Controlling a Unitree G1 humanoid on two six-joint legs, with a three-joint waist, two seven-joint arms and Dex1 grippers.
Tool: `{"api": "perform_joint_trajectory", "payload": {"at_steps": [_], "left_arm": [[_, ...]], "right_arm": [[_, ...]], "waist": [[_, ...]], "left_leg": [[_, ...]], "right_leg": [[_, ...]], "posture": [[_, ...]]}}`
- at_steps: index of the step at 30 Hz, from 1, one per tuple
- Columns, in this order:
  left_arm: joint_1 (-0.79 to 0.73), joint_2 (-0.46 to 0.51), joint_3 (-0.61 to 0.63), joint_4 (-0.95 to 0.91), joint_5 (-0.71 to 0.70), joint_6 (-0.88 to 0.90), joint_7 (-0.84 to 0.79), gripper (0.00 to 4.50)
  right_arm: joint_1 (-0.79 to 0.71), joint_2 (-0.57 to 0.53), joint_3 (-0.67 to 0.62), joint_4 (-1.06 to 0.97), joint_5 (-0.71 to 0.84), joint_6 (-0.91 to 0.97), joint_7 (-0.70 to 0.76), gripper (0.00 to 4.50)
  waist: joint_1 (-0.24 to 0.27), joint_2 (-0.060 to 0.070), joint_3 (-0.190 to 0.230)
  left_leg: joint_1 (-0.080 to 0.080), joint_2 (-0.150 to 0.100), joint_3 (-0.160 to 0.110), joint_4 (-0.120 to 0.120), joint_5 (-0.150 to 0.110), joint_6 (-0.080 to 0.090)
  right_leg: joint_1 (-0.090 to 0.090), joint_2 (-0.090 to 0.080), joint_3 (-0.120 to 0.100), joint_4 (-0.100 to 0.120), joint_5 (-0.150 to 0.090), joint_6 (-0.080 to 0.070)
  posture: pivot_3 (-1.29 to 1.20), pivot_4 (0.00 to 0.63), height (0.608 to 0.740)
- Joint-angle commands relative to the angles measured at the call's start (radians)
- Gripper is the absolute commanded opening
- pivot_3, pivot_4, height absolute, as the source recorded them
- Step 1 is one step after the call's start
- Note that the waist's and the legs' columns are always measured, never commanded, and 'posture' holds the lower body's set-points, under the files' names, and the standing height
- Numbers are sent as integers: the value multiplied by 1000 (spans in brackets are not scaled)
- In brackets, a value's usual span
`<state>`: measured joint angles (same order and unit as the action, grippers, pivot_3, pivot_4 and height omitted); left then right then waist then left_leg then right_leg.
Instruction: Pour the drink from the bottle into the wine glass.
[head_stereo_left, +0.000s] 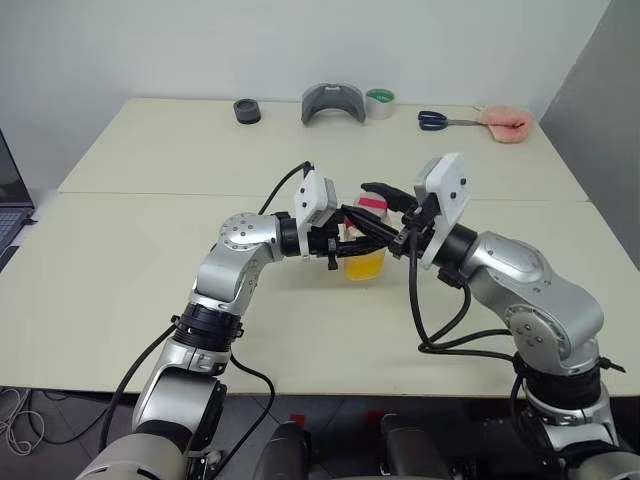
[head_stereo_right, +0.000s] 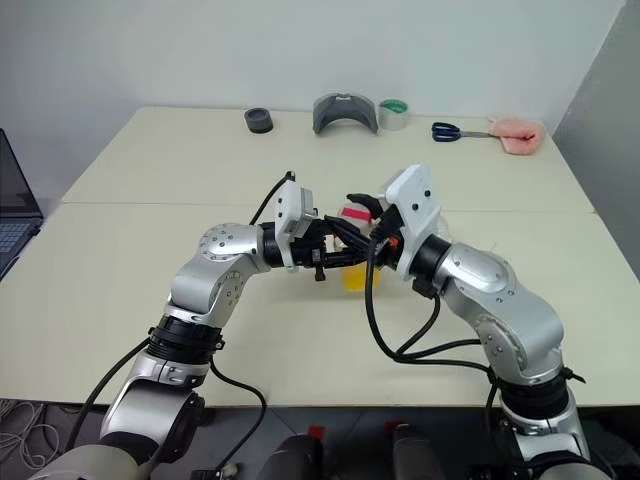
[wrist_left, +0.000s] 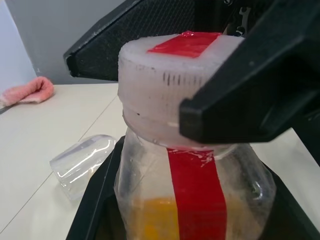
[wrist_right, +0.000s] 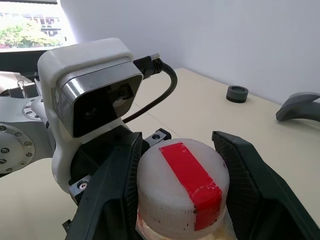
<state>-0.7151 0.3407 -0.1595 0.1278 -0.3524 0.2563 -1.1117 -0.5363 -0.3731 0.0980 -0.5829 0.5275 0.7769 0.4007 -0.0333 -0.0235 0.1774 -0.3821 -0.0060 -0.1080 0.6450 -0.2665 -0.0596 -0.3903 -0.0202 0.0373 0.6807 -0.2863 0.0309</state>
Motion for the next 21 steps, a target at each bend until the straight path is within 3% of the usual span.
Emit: {"api": "perform_joint_trajectory", "payload": {"at_steps": [1,3,6,10,13,19,21], "left_arm": [[-34,7,20,-34,-42,19,-31,1849],[-44,15,16,-35,-54,45,-60,1846],[-65,60,1,-30,-59,67,-153,1842],[-79,69,-3,-2,-42,43,-173,1841],[-72,57,8,3,-34,36,-144,1838],[-57,40,23,-14,-49,71,-88,1832],[-58,35,28,-11,-56,88,-75,1832]], "right_arm": [[-25,-56,12,45,44,-108,228,1898],[-61,-115,22,134,49,-186,406,1898],[-237,-227,100,412,11,-253,751,1898],[-351,-234,141,561,6,-249,891,1898],[-346,-215,107,551,5,-231,829,1898],[-263,-236,-51,386,79,-132,663,3912],[-205,-250,-134,257,177,-33,588,3931]], "waist": [[0,0,0],[-1,0,0],[-9,2,3],[-18,3,4],[-17,3,5],[-8,3,5],[0,3,5]], "left_leg": [[0,0,0,0,0,0],[0,-1,0,0,0,0],[1,0,1,0,0,0],[1,1,-1,-1,0,1],[0,0,-1,0,0,0],[-2,0,-1,1,0,0],[-2,0,-1,1,0,0]], "right_leg": [[0,0,0,0,0,0],[0,0,0,0,0,0],[0,1,0,0,0,0],[0,2,-2,0,0,0],[0,0,-2,0,0,-1],[-1,-2,-1,0,0,0],[-1,-2,-1,0,0,0]], "posture": [[0,150,740],[0,150,740],[0,150,740],[0,150,740],[0,150,740],[0,150,740],[0,150,740]]}}
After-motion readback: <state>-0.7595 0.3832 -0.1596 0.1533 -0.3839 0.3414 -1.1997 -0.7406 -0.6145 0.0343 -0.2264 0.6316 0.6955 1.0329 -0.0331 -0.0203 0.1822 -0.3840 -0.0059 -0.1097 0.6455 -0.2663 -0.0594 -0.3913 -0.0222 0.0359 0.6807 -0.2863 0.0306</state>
